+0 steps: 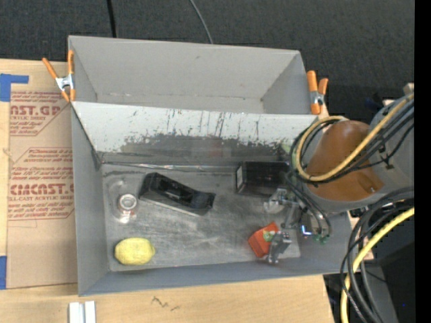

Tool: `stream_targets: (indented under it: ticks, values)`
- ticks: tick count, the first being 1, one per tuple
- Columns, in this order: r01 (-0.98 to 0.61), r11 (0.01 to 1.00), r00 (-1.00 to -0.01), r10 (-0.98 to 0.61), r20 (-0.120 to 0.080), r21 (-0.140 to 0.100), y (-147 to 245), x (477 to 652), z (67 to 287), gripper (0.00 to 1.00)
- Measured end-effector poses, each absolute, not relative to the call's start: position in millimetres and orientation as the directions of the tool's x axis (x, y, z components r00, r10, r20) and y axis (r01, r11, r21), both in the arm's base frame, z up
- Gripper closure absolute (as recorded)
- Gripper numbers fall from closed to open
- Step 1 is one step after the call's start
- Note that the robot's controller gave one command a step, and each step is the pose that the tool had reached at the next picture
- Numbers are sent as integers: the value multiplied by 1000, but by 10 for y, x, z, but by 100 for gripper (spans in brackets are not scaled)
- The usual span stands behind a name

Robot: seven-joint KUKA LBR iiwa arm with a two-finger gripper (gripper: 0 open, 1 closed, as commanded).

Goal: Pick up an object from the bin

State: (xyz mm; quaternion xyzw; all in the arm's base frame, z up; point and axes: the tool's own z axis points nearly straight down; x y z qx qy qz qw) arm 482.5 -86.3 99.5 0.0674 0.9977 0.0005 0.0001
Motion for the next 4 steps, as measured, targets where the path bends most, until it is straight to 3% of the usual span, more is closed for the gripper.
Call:
stream_targets:
  ticks: [1, 3, 4]
  values:
    - [102, 995, -995, 101, 15, 7, -915, 4874, 817, 100]
    - [102, 995, -995, 102, 13, 6, -910, 4864, 847, 100]
    - [103, 995, -995, 103, 5, 2, -920, 4845, 991, 100]
